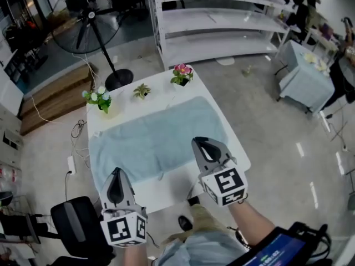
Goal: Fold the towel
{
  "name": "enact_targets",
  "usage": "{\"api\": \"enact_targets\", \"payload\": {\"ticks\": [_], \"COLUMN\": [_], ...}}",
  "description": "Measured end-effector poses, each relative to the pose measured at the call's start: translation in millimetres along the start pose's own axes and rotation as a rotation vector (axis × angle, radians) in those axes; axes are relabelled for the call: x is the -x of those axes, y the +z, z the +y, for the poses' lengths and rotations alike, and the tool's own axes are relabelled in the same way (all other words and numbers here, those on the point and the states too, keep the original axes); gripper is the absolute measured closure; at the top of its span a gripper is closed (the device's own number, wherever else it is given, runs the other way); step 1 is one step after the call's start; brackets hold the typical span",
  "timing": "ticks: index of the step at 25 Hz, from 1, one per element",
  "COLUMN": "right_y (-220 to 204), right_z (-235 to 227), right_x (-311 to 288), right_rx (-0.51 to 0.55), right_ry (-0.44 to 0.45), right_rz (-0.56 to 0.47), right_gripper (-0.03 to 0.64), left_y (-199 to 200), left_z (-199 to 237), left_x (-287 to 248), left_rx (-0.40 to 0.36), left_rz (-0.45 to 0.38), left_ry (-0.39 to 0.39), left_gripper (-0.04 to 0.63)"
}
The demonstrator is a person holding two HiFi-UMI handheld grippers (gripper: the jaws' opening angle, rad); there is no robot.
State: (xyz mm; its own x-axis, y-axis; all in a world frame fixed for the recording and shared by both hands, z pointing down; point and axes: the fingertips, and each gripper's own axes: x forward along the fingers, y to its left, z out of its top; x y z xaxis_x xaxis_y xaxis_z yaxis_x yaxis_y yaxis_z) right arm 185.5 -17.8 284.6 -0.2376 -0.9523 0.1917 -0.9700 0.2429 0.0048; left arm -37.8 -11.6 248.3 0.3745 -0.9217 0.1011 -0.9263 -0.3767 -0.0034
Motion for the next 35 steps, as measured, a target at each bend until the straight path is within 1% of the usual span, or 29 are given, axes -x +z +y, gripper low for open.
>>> {"api": "enact_targets", "payload": {"ticks": [5,11,15,18,21,25,27,28,30,31,33,35], "right_y": [-38.5,-108.3,-150.9,-175.4,-193.0,-214.9,-221.7,-224.3,-226.3,-224.0,-210.0,-187.7], "right_z": [-60.1,-130.1,-170.7,-188.5,-199.5,-203.2,-201.6,-199.9,-196.1,-194.6,-192.8,-190.2], "right_x": [-19.3,-28.6,-35.9,-45.3,-55.0,-62.8,-65.4,-66.9,-70.4,-72.0,-75.3,-77.2], "right_rx": [-0.021,-0.056,-0.099,-0.139,-0.177,-0.24,-0.226,-0.203,-0.176,-0.193,-0.259,-0.295], "right_ry": [-0.075,-0.168,-0.227,-0.232,-0.218,-0.167,-0.139,-0.125,-0.104,-0.097,-0.087,-0.079], "right_rz": [0.071,0.211,0.292,0.351,0.401,0.491,0.551,0.581,0.609,0.598,0.54,0.48], "right_gripper": [0.597,0.59,0.55,0.493,0.468,0.421,0.417,0.426,0.529,0.559,0.574,0.574], "left_y": [-28.9,-75.4,-98.5,-110.3,-121.3,-130.6,-134.0,-135.5,-137.4,-136.9,-131.2,-120.7], "left_z": [-4.7,-8.8,-14.2,-17.4,-19.3,-23.4,-24.6,-24.5,-22.9,-21.7,-18.9,-16.2], "left_x": [-37.7,-74.0,-96.5,-113.0,-127.7,-139.3,-143.5,-144.9,-145.4,-144.8,-142.8,-138.5], "left_rx": [0.007,0.015,0.017,0.012,0.016,0.02,0.022,0.023,0.022,0.02,0.016,0.012], "left_rz": [0.059,0.161,0.212,0.237,0.262,0.288,0.299,0.304,0.313,0.316,0.311,0.294], "left_ry": [-0.002,0.013,0.012,0.007,0.005,0.004,0.006,0.008,0.015,0.021,0.034,0.047], "left_gripper": [0.588,0.588,0.588,0.588,0.588,0.588,0.588,0.588,0.588,0.588,0.588,0.588]}}
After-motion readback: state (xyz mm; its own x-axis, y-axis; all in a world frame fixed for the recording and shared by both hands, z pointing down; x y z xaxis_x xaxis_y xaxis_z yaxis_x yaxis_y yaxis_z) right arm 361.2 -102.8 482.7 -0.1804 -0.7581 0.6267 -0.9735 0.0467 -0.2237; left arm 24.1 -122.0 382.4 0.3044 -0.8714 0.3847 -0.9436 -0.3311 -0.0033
